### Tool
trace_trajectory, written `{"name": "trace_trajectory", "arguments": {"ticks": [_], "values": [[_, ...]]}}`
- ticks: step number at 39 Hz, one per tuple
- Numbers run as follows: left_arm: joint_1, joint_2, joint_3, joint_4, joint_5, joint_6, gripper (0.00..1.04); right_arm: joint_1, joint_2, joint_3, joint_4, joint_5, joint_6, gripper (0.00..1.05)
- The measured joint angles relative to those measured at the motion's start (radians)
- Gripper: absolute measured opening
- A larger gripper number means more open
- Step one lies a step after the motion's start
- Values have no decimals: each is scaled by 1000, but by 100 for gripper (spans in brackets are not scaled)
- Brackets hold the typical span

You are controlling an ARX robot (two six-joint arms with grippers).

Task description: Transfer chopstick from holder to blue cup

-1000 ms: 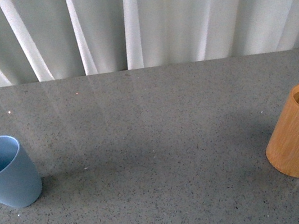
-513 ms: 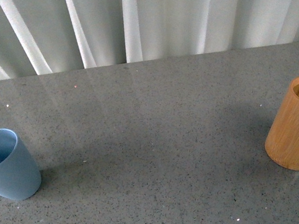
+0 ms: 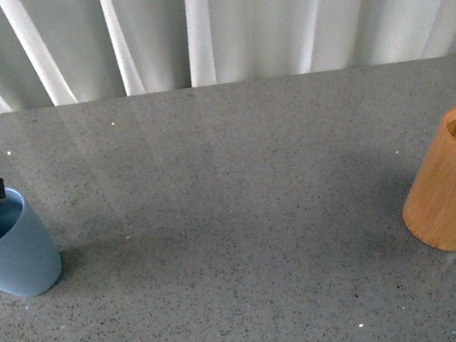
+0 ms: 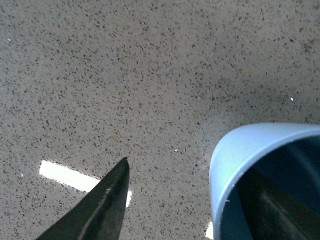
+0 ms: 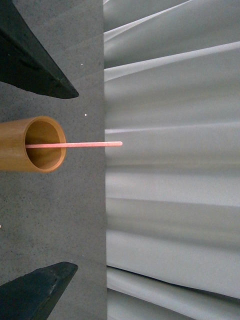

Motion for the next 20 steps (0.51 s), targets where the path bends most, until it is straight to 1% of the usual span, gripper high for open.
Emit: {"name": "trace_trajectory", "arguments": {"ticks": [6, 7, 9, 11, 15, 20], "values": [[-11, 0, 0, -8, 21, 3, 33, 0, 0, 0, 0, 0, 0, 95], [-13, 0, 0, -8, 24, 2, 30, 0, 0, 0, 0, 0, 0, 95], [-19, 0, -1, -10, 45, 2, 19, 0, 0, 0, 0, 0, 0, 95], [-24, -3, -3, -9, 46, 1, 12, 0, 0, 0, 0, 0, 0, 95], [-34, -26, -9, -10, 69, -1, 3, 0, 0, 0, 0, 0, 0, 95], [-54, -65, -17, -25, 82, 1, 4, 0, 0, 0, 0, 0, 0, 95]]}}
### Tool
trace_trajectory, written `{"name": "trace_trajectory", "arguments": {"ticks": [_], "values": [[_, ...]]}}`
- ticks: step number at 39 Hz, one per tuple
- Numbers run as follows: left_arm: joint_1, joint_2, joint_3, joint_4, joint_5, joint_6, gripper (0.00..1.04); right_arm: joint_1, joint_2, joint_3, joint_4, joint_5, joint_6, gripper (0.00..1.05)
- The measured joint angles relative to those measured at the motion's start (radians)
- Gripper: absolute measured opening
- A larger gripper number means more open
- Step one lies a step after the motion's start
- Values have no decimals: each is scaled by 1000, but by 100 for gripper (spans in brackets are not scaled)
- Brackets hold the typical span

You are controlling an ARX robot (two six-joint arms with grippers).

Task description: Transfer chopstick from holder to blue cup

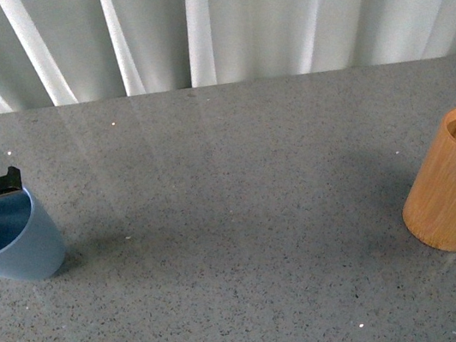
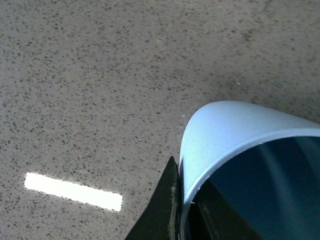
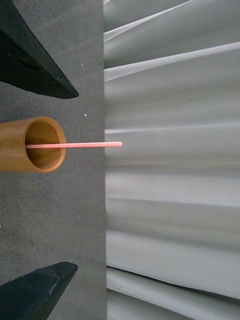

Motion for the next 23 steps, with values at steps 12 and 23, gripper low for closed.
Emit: {"name": "trace_trajectory", "arguments": {"ticks": [12, 23], "values": [[-163, -217, 25, -95, 31, 0, 4, 0, 0, 0, 0, 0, 0, 95], [-407, -145, 39, -57, -15, -24, 4, 0, 0, 0, 0, 0, 0, 95]]}}
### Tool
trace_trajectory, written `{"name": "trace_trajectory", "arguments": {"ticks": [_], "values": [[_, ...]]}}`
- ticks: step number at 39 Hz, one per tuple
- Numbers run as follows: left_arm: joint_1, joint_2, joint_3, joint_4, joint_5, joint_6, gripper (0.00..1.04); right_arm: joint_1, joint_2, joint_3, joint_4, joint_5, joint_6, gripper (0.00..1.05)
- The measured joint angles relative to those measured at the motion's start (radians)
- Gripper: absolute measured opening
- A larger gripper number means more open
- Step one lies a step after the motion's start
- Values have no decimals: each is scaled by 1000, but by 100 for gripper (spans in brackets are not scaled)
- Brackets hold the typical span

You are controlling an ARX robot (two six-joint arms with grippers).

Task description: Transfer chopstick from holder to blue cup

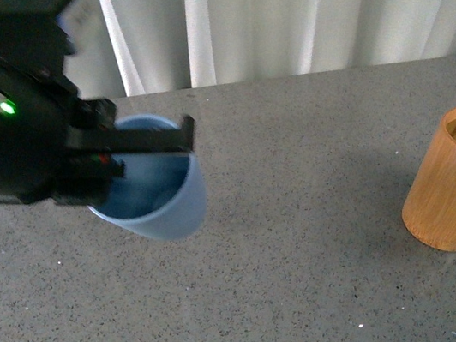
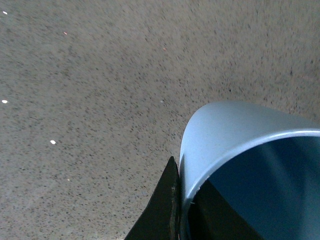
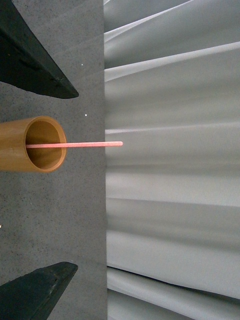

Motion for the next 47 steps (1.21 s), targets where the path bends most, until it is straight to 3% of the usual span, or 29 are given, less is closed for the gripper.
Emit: {"name": "trace_trajectory", "arguments": {"ticks": [7, 29, 34, 44, 47], "values": [[-72, 120, 0, 28, -27, -10, 4, 0, 0, 0, 0, 0, 0, 95], [-108, 263, 55, 69, -50, -51, 4, 0, 0, 0, 0, 0, 0, 95], [-99, 250, 56, 53, -4, -62, 27, 0, 0, 0, 0, 0, 0, 95], [-56, 132, 66, 19, 10, -57, 62, 0, 0, 0, 0, 0, 0, 95], [-31, 77, 66, 18, 6, -47, 77, 0, 0, 0, 0, 0, 0, 95]]}}
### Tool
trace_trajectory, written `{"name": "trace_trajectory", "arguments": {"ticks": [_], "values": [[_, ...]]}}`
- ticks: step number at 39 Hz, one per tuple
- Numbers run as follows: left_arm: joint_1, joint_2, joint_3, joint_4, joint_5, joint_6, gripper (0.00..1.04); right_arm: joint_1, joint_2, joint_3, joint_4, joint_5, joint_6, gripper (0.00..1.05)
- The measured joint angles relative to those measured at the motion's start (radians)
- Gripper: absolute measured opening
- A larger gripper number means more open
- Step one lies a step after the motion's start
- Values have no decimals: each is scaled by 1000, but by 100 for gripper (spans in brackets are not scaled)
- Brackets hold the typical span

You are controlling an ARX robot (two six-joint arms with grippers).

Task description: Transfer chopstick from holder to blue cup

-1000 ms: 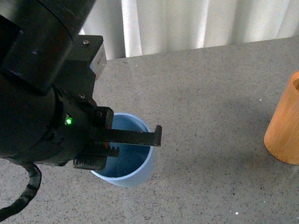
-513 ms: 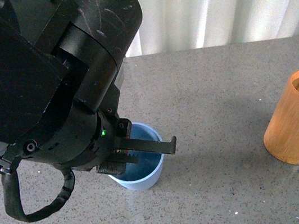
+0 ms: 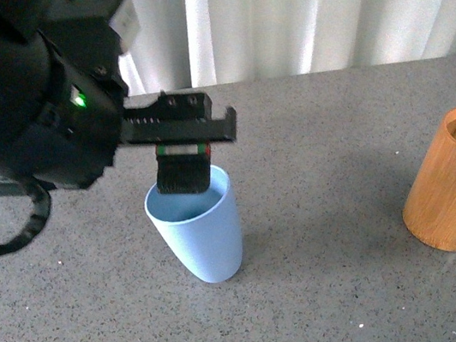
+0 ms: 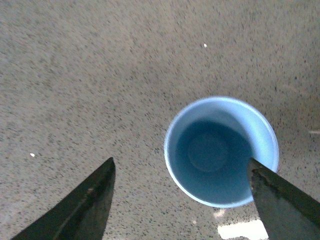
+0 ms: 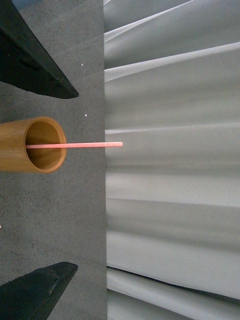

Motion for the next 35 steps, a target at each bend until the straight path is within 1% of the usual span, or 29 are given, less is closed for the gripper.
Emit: {"name": "trace_trajectory", "arguments": {"ticks": [2, 5, 9, 12, 16, 19, 22, 32, 33, 34, 35], "values": [[14, -26, -3, 0, -1, 5, 84, 0, 0, 0, 0, 0, 0, 95], [48, -99, -30, 14, -18, 24, 99, 0, 0, 0, 0, 0, 0, 95], [98, -248, -116, 97, -87, 49, 98, 0, 0, 0, 0, 0, 0, 95], [140, -389, -204, 200, -166, 85, 98, 0, 0, 0, 0, 0, 0, 95], [193, -562, -328, 335, -225, 128, 98, 0, 0, 0, 0, 0, 0, 95], [209, -640, -380, 373, -242, 139, 98, 0, 0, 0, 0, 0, 0, 95], [214, -676, -390, 381, -242, 151, 98, 0, 0, 0, 0, -1, 0, 95], [214, -665, -401, 383, -238, 159, 98, 0, 0, 0, 0, 0, 0, 95], [223, -667, -418, 431, -196, 177, 95, 0, 0, 0, 0, 0, 0, 95], [245, -678, -475, 578, -92, 205, 87, 0, 0, 0, 0, 0, 0, 95], [257, -689, -515, 663, -44, 214, 82, 0, 0, 0, 0, 0, 0, 95]]}}
